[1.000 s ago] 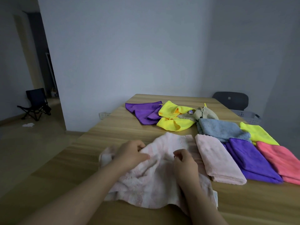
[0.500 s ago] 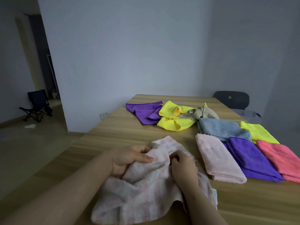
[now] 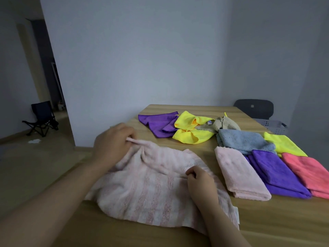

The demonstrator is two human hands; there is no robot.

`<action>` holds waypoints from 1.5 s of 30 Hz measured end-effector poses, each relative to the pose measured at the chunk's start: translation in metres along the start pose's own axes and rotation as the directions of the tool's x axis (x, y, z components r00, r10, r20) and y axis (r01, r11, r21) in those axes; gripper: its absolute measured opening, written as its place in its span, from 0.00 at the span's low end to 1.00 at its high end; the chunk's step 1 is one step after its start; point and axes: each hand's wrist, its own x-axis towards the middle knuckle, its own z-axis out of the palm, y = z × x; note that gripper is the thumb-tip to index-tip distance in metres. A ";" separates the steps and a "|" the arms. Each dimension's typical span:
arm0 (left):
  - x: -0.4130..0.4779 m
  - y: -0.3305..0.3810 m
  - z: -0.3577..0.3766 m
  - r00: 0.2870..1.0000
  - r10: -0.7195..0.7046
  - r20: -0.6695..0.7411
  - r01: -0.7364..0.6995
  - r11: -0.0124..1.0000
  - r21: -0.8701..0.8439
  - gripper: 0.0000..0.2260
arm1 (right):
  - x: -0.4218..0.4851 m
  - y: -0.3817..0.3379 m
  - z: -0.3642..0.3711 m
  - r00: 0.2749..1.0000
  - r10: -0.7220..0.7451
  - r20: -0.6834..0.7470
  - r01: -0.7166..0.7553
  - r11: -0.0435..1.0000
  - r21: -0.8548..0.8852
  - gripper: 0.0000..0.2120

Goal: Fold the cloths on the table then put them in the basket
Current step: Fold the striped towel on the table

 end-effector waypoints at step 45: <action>-0.096 -0.020 0.044 0.767 -0.293 0.571 0.140 0.944 0.297 0.28 | -0.044 -0.006 -0.012 0.919 -0.364 0.151 0.389 0.774 -0.500 0.17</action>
